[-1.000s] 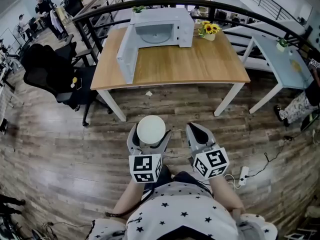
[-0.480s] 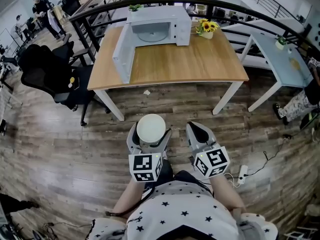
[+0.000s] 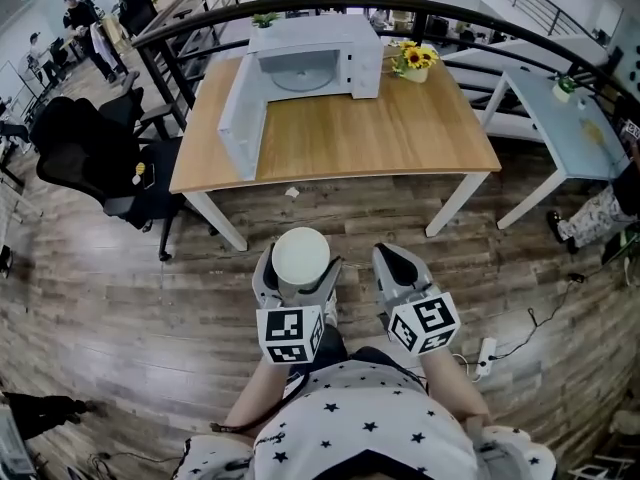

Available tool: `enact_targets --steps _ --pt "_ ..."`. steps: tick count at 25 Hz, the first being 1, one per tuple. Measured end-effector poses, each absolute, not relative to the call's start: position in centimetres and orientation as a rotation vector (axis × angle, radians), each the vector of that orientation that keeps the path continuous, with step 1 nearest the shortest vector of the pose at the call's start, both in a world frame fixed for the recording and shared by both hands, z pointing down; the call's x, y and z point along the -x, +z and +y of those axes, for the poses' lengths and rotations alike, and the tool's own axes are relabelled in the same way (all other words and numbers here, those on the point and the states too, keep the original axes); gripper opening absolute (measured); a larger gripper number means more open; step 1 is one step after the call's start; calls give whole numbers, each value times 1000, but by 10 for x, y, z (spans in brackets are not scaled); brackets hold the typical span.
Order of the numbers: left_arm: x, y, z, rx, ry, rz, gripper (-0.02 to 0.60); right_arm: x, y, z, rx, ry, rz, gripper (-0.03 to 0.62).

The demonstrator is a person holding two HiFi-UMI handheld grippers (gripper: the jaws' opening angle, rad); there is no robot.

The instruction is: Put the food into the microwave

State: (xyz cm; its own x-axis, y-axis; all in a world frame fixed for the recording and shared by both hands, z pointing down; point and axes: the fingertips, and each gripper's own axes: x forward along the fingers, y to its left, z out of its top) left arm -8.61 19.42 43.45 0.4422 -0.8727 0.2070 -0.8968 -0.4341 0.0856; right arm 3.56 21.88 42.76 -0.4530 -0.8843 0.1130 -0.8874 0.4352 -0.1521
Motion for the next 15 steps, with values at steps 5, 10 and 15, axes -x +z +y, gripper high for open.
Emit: enact_targets --steps 5,10,15 --pt "84 436 154 -2509 194 -1552 489 -40 427 178 -1646 282 -2637 6" --pt "79 435 106 -2515 199 -1544 489 -46 424 132 -1654 272 -2626 6" --pt "75 428 57 -2526 208 -1528 489 -47 417 83 -1656 272 -2620 6"
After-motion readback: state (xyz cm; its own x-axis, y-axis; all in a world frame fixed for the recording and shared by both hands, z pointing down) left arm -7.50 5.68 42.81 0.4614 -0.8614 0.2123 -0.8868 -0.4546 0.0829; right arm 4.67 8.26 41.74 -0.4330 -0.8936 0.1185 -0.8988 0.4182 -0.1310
